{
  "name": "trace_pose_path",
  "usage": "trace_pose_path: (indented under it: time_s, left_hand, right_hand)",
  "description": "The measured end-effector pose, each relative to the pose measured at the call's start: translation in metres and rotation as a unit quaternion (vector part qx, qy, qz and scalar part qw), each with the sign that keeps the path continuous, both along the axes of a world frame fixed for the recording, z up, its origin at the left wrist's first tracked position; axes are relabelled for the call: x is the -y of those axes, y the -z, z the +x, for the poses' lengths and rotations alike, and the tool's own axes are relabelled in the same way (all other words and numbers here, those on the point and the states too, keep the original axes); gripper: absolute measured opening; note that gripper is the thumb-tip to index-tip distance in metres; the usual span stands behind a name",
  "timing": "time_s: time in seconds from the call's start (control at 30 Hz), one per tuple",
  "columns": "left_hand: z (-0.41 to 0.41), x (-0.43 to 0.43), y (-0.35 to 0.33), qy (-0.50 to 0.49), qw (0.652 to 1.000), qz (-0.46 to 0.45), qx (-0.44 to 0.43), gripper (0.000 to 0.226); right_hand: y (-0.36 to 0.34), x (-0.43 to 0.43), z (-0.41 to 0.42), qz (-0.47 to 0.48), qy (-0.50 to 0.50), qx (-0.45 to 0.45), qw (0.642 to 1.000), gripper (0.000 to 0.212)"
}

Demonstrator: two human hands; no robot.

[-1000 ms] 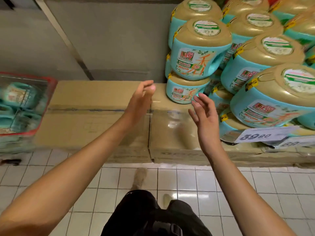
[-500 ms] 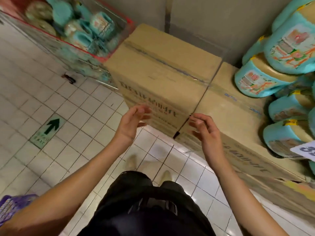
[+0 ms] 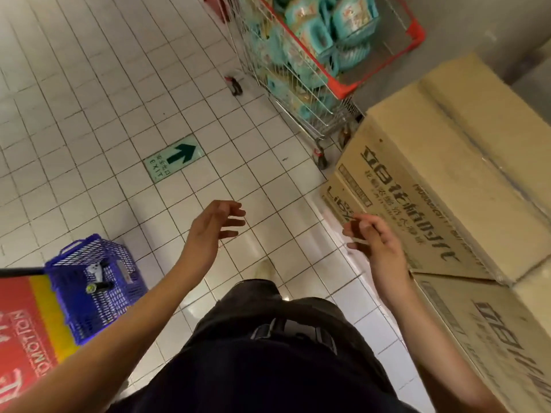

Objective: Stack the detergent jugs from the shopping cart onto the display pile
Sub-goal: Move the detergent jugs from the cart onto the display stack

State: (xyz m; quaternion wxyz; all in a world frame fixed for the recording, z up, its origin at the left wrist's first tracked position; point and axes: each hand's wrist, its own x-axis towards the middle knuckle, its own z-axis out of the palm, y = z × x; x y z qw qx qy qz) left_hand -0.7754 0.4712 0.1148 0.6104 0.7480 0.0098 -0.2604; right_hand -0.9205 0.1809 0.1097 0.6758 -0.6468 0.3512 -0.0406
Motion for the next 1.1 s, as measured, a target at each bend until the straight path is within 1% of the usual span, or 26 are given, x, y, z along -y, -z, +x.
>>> trace_pose_path:
  time_s: [0.1, 0.2, 0.37, 0.53, 0.67, 0.77, 0.97, 1.1]
  left_hand:
    - [0.034, -0.023, 0.005, -0.02, 1.0, -0.009, -0.01, 0.042]
    - [0.07, -0.024, 0.004, -0.024, 0.999, -0.029, -0.006, 0.048]
    - [0.141, 0.007, 0.0, -0.025, 0.998, -0.049, 0.004, 0.042]
    - [0.22, 0.049, -0.003, -0.017, 0.998, -0.051, 0.023, 0.04]
    - [0.285, 0.071, -0.004, -0.016, 1.0, -0.01, 0.024, 0.042]
    - [0.328, 0.078, -0.007, -0.035, 0.999, 0.003, 0.026, 0.041]
    - [0.413, 0.09, -0.012, -0.061, 0.998, 0.032, 0.01, 0.044]
    - [0.477, 0.104, -0.009, -0.057, 0.998, 0.032, 0.005, 0.048]
  right_hand:
    - [-0.003, -0.015, 0.036, -0.012, -0.02, -0.008, 1.0, 0.026]
    - [-0.003, -0.016, 0.066, -0.014, -0.02, -0.026, 0.999, 0.025]
    - [-0.005, 0.007, 0.111, -0.012, -0.019, -0.043, 0.999, 0.025]
    - [0.001, 0.039, 0.184, -0.016, -0.022, -0.044, 0.999, 0.026]
    - [0.006, 0.065, 0.269, 0.004, -0.046, -0.043, 0.998, 0.028]
    - [0.009, 0.082, 0.337, 0.031, -0.055, -0.033, 0.998, 0.026]
    - [0.003, 0.113, 0.472, 0.037, -0.101, 0.023, 0.994, 0.025]
    - [0.004, 0.126, 0.543, 0.032, -0.112, 0.014, 0.993, 0.027]
